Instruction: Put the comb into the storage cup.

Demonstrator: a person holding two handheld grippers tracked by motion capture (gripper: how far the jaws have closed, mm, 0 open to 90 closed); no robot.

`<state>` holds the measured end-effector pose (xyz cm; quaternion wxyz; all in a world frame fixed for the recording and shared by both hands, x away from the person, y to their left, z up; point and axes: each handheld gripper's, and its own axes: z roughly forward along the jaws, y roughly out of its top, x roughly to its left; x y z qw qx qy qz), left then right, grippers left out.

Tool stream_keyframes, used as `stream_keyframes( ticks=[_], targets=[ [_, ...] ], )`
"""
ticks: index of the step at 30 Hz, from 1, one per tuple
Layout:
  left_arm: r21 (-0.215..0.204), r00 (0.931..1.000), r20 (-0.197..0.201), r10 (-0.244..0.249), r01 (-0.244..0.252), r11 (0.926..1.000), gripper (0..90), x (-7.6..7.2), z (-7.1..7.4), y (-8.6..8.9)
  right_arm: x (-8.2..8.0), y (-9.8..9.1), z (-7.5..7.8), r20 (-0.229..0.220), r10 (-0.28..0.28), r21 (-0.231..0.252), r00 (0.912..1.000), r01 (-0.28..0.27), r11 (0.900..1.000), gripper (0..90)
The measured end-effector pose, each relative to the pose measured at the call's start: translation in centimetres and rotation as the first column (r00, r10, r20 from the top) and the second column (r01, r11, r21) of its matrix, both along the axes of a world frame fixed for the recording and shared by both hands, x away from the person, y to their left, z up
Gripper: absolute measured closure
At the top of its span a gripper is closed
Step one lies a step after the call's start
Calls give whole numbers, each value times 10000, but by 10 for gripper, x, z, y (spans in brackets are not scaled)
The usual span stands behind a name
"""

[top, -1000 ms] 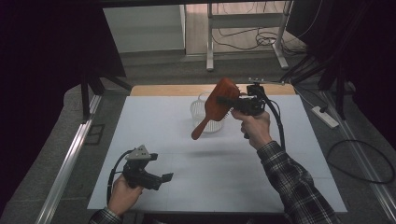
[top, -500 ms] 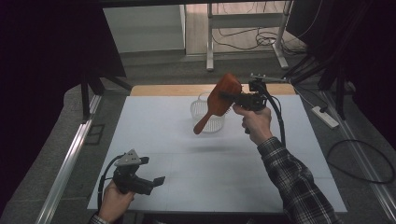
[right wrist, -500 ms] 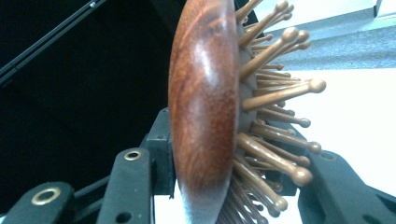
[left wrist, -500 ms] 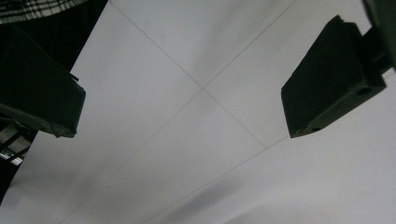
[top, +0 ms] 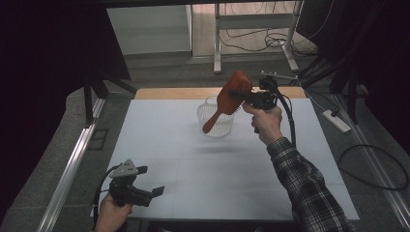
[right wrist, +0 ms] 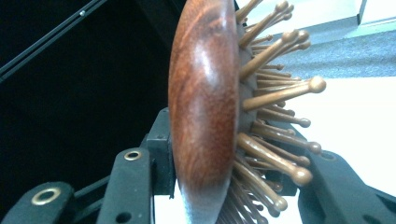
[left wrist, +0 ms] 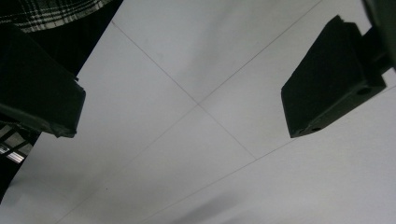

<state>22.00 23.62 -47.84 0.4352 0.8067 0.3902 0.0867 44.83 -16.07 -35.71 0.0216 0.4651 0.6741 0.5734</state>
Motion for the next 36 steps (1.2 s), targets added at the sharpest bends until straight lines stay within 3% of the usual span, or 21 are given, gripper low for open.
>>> stream_keyframes(
  ticks=[13, 23, 36],
  targets=[
    [66, 9995, 84, 290, -290, 9996, 0, -11, 1, 9, 12, 4, 8, 163, -337, -204, 9993, 341, 9992, 539],
    [256, 9984, 211, 526, -531, 9983, 0, -16, 1, 14, 22, 4, 10, 185, -615, -104, 9979, 617, 9980, 539],
    [365, 9985, 185, 506, -513, 9980, 0, -16, 0, 13, 33, 3, 16, 296, -1037, -326, 9942, 1046, 9940, 539]
  ],
)
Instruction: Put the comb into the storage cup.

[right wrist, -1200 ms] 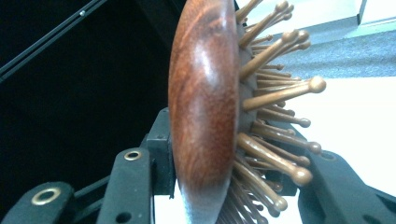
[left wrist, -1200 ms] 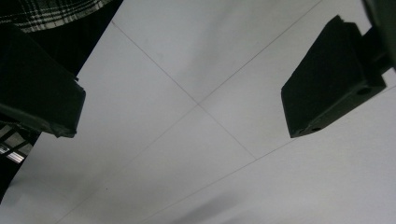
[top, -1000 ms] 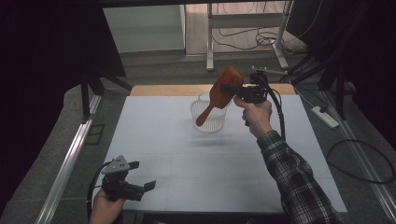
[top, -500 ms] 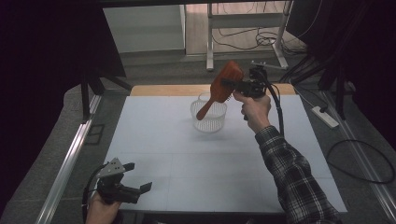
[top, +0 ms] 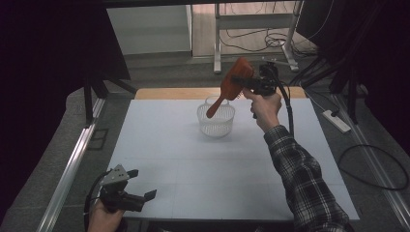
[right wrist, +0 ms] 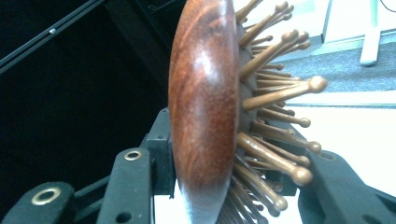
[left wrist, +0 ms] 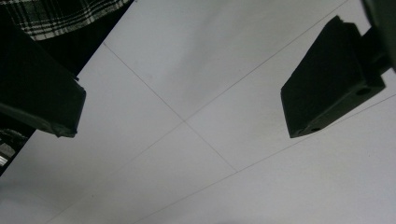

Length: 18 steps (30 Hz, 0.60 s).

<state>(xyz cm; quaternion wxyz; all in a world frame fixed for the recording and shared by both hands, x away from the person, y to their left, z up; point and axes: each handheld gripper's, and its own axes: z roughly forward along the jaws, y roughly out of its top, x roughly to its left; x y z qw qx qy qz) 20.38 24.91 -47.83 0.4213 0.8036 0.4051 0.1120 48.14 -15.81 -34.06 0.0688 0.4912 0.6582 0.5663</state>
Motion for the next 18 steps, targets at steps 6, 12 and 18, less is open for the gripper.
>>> stream_keyframes(
  ticks=[6, 12, 18],
  targets=[
    [-45, 10000, -42, 7, -8, 10000, 1, 0, 0, 0, 4, 2, -3, 48, -153, -206, 9999, 154, 9997, 539],
    [-47, 10000, -63, 17, -17, 10000, 1, 1, 0, 0, 5, 7, -8, 99, -188, -454, 9998, 192, 9988, 539],
    [-100, 9999, -127, 2, -3, 10000, 3, 1, -1, 1, 5, 15, -16, 102, -142, -675, 9998, 149, 9976, 539]
  ],
)
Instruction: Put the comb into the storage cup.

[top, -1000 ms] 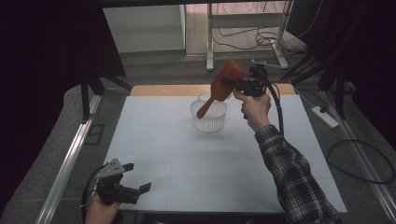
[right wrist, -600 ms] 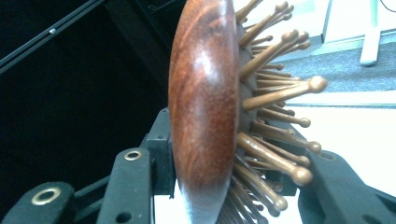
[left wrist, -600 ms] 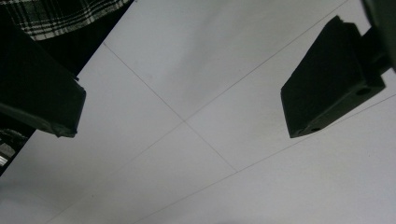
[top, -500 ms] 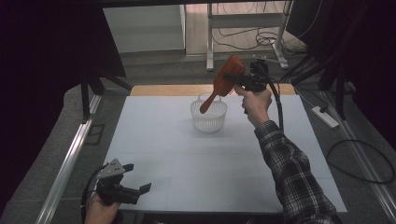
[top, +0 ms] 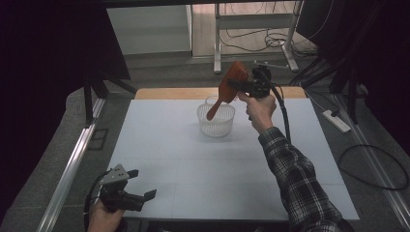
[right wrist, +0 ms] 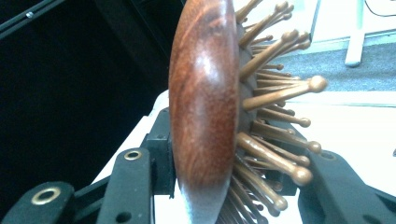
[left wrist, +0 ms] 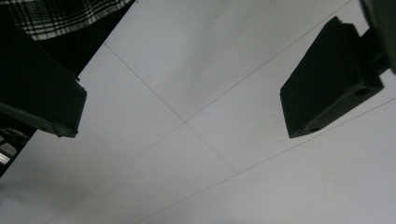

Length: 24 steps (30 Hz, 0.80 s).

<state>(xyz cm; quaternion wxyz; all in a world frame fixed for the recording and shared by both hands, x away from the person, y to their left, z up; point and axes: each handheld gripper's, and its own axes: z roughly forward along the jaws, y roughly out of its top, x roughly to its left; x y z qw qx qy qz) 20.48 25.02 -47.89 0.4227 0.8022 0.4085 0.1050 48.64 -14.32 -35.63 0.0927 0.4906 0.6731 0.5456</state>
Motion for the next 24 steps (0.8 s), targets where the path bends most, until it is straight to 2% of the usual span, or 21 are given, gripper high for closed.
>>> stream_keyframes(
  ticks=[24],
  targets=[
    [-172, 9999, -91, 76, -77, 9998, 4, 1, 0, 2, 1, 16, -34, -274, -58, -385, 9996, 47, 9992, 537]
  ],
)
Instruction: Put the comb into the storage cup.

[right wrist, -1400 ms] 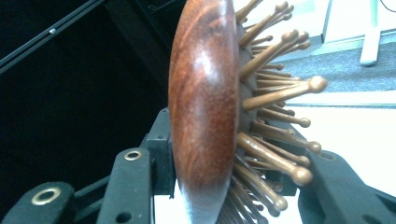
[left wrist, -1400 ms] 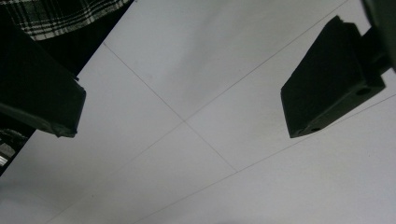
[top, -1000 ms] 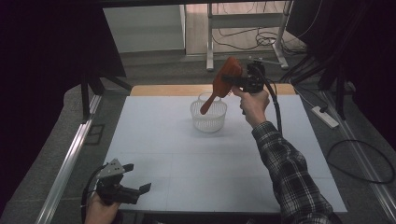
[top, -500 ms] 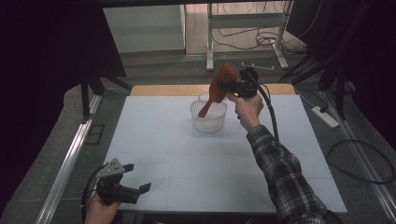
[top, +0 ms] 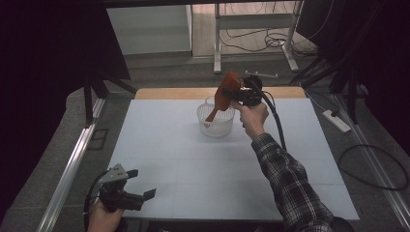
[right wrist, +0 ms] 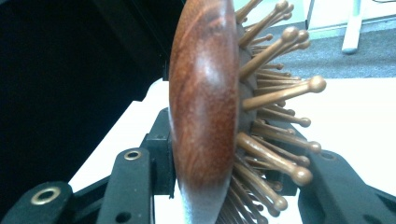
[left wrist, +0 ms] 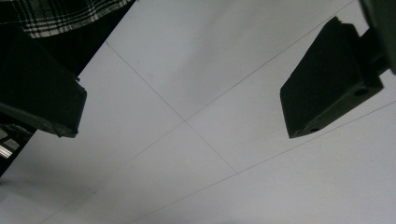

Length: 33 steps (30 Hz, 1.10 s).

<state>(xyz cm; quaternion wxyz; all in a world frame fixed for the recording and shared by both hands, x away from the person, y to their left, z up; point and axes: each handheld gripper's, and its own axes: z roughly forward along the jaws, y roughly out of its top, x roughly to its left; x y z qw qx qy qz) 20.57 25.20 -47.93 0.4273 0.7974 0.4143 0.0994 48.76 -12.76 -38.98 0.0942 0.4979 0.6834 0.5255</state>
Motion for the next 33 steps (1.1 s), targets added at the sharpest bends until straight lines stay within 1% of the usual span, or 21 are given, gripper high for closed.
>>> stream_keyframes(
  ticks=[5, 15, 23, 27, 33],
  targets=[
    [-14, 10000, -9, 7, -7, 10000, 4, 0, 0, 0, -2, 2, -5, 45, -53, -18, 10000, 54, 10000, 537],
    [-1, 10000, -54, 11, -11, 10000, 4, 1, 0, 0, -8, 4, -7, 161, -132, -245, 9998, 136, 9996, 534],
    [25, 10000, -97, 10, -10, 10000, 5, 1, 0, 0, -13, 3, -9, 267, -263, -309, 9993, 271, 9992, 533],
    [45, 9999, -116, 15, -14, 10000, 5, 1, 0, 0, -16, 4, -9, 303, -359, -409, 9989, 371, 9985, 533],
    [63, 9999, -116, 18, -17, 10000, 6, 1, 0, -1, -21, 7, -9, 508, -488, -671, 9975, 521, 9964, 531]
  ],
)
